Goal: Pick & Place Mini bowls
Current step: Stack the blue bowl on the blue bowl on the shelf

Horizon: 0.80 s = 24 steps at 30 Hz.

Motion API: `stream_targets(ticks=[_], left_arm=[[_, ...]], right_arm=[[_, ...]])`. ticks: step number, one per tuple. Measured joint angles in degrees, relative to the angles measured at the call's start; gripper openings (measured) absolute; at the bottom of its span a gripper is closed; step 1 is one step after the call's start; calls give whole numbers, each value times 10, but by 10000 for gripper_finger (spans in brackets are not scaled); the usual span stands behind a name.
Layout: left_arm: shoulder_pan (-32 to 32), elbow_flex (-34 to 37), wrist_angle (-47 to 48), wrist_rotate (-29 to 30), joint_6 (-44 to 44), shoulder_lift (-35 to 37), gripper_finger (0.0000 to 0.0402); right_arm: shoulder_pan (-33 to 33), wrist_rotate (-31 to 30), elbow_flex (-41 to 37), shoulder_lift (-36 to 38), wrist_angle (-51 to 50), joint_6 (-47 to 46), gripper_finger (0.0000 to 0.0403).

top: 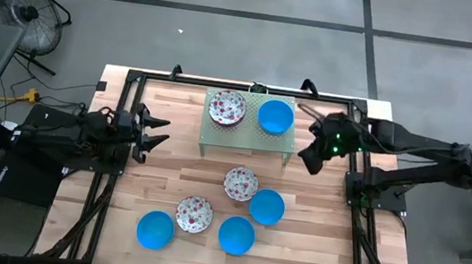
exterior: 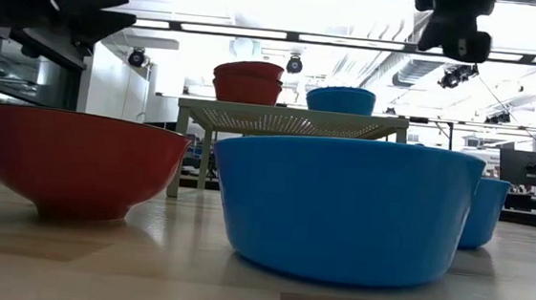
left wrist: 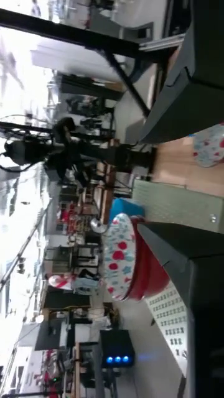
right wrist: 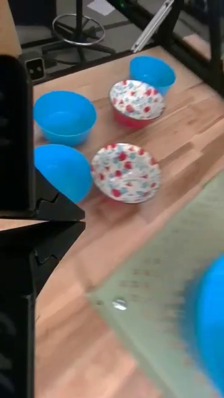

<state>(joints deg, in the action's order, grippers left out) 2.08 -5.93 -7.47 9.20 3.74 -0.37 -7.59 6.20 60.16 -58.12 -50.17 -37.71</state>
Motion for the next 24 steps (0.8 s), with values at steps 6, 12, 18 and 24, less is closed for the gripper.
stream_targets(ticks=[6,12,18,24], left_arm=[[1,0,21,-25,-17,0,213],[1,0,34,-48,-36,0,213],[1,0,66,-54,-41,0,213],[1,0,82,-56,-44,0,213]], right_arm=[[86,-41,0,0,-23,-110,0],[161,-70,0,-18,-25,-187,0],[222,-41,0,-91,-25,-232,0],[254,-5,0,-167,-13,-317,0]])
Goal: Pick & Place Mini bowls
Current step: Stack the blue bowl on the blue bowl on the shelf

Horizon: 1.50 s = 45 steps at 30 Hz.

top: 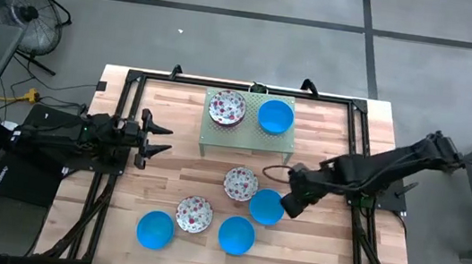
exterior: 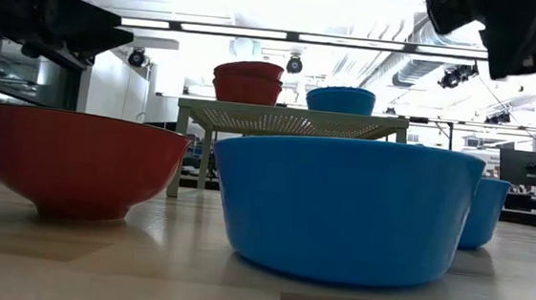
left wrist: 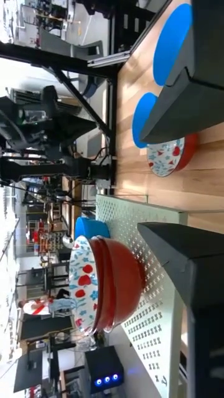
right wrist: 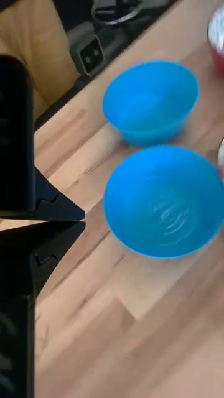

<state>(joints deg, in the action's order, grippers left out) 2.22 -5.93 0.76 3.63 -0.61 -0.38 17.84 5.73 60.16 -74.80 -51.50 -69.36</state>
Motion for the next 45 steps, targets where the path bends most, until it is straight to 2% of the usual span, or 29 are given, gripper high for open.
stream_targets(ticks=[5,9,18,22,39,45], left_arm=[[0,0,4,-9,-7,0,213],[0,0,8,-22,-7,0,213],[0,0,7,-46,-6,0,213],[0,0,8,-48,-6,0,213],[0,0,8,-48,-6,0,213],[0,0,9,-48,-6,0,213]], right_arm=[[8,6,0,-48,7,-85,0],[10,-2,0,-77,27,-104,8],[7,-59,0,-125,33,-122,112],[4,-63,0,-148,15,-118,135],[-3,-73,-1,-196,32,-105,129],[-6,-50,-56,-196,133,-113,117]])
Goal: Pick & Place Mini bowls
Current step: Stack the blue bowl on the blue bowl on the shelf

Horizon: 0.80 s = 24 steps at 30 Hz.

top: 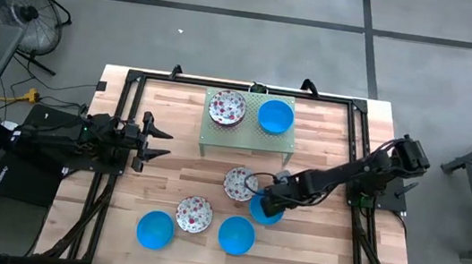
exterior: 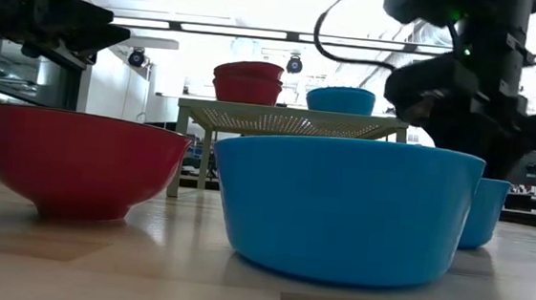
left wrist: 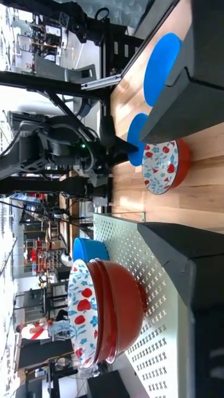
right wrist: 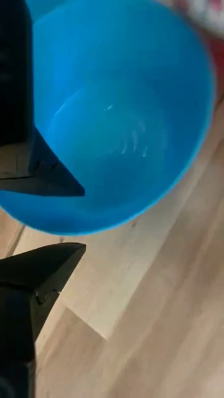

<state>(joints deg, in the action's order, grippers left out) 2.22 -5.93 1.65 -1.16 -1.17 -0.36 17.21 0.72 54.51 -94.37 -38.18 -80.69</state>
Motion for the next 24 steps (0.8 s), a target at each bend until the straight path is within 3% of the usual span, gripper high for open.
stream_targets(ticks=[7,16,24], left_arm=[[0,0,7,-3,2,0,213],[0,0,16,-3,4,0,213],[0,0,16,-4,4,0,213]], right_arm=[[0,27,-17,4,10,-3,94],[-13,11,-17,53,-15,3,61],[-22,15,-17,55,-7,23,9]])
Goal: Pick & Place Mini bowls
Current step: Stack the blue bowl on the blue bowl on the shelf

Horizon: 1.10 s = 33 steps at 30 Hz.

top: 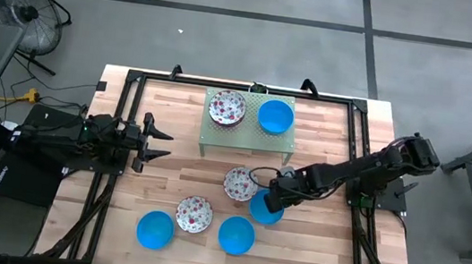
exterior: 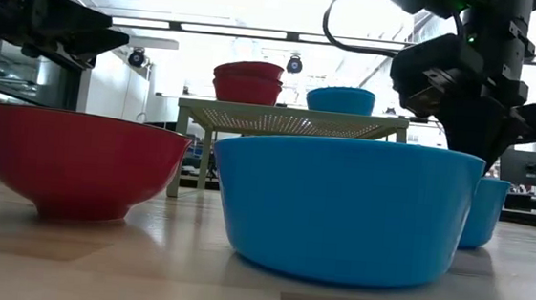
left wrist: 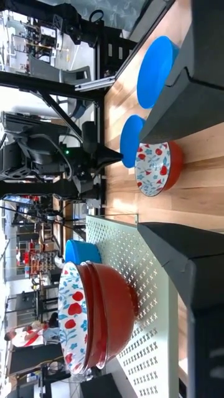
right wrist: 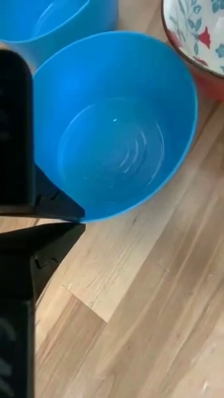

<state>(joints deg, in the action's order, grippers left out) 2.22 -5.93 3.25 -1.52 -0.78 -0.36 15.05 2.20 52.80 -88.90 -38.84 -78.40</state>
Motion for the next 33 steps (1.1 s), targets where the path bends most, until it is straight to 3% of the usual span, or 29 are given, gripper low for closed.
stream_targets(ticks=[6,16,19,25,33], left_arm=[[0,0,0,-1,0,0,213],[0,0,0,-1,0,0,213],[0,0,0,-1,0,0,213],[0,0,0,-1,4,0,213],[0,0,0,-1,6,0,213]], right_arm=[[0,-1,0,0,1,5,7],[-1,2,-16,0,24,6,95],[-1,3,-24,0,31,6,83],[-1,-2,-27,4,28,14,7],[-2,10,-27,43,16,20,2]])
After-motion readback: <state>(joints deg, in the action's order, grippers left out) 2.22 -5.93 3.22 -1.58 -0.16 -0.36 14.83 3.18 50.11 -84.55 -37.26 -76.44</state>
